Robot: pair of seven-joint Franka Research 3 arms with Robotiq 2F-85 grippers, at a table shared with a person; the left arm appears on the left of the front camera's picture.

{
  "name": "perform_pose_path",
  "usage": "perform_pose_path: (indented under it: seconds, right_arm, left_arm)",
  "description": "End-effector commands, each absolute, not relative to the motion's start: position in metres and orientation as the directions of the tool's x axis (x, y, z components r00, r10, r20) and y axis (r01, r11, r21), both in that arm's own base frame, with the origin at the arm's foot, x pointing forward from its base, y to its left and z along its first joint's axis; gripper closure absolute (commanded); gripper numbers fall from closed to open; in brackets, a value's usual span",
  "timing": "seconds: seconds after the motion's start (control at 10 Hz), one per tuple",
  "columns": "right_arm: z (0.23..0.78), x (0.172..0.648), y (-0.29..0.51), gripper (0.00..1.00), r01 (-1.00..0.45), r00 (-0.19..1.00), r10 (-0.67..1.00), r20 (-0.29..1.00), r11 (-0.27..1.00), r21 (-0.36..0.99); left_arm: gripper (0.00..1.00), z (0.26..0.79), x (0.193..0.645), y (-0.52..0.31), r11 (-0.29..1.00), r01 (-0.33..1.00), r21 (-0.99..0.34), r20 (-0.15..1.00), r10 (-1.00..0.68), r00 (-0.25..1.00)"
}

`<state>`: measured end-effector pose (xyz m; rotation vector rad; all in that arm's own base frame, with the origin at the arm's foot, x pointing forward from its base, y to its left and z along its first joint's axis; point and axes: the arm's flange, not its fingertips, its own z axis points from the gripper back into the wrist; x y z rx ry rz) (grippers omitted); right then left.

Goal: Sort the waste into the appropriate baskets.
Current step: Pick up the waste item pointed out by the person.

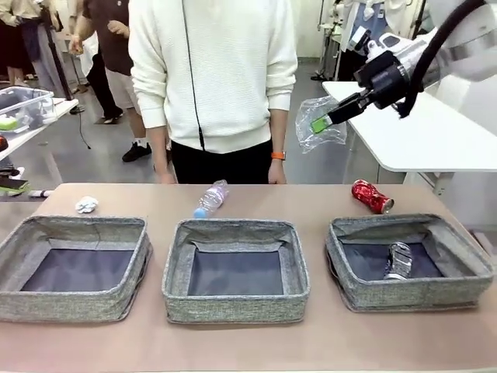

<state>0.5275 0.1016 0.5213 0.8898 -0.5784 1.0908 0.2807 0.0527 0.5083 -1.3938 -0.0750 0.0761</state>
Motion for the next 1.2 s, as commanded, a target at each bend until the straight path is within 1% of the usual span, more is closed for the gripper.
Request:
perform_pose_path:
  seconds: [0.0,0.2,0.3,0.4,0.5,0.6,0.7,0.8,0.9,1.0,1.1]
  right_arm:
    - [0.512,0.550,0.082,1.00,-0.910,0.415,0.431,0.801,0.176,0.376]
    - [0.512,0.550,0.082,1.00,-0.910,0.415,0.431,0.801,0.176,0.376]
    - [0.505,0.544,0.080,0.98,-0.905,0.425,0.458,0.780,0.201,0.376]
    - [0.509,0.543,0.080,0.98,-0.872,0.489,0.447,0.749,0.215,0.441]
    - [0.530,0.549,0.099,0.98,-0.877,0.475,0.527,0.705,0.220,0.427]
    - [0.559,0.557,0.128,0.98,-0.886,0.448,0.588,0.674,0.193,0.421]
    - [0.589,0.565,0.164,0.98,-0.834,0.525,0.659,0.539,0.271,0.480]
    - [0.607,0.570,0.196,0.98,-0.783,0.586,0.685,0.432,0.343,0.519]
    - [0.619,0.573,0.227,0.98,-0.723,0.659,0.660,0.361,0.423,0.547]
    - [0.624,0.574,0.258,0.98,-0.685,0.696,0.671,0.254,0.515,0.515]
    - [0.637,0.575,0.289,0.98,-0.652,0.720,0.672,0.175,0.568,0.502]
  left_arm:
    - [0.00,0.509,0.281,0.053,0.159,0.013,-0.987,0.028,0.096,0.995]
    - [0.00,0.509,0.281,0.053,0.159,0.013,-0.987,0.028,0.096,0.995]
    - [0.00,0.509,0.281,0.053,0.159,0.013,-0.987,0.028,0.096,0.995]
    - [0.00,0.509,0.281,0.053,0.159,0.013,-0.987,0.028,0.096,0.995]
    - [0.00,0.509,0.281,0.053,0.159,0.013,-0.987,0.028,0.096,0.995]
    - [0.00,0.509,0.281,0.053,0.159,0.013,-0.987,0.028,0.096,0.995]
    - [0.00,0.509,0.281,0.053,0.159,0.013,-0.987,0.028,0.096,0.995]
    - [0.00,0.509,0.281,0.053,0.159,0.013,-0.987,0.028,0.096,0.995]
    - [0.00,0.509,0.281,0.053,0.159,0.013,-0.987,0.028,0.096,0.995]
    - [0.00,0.509,0.281,0.053,0.159,0.013,-0.987,0.028,0.096,0.995]
    - [0.00,0.509,0.281,0.053,0.159,0.013,-0.987,0.028,0.096,0.995]
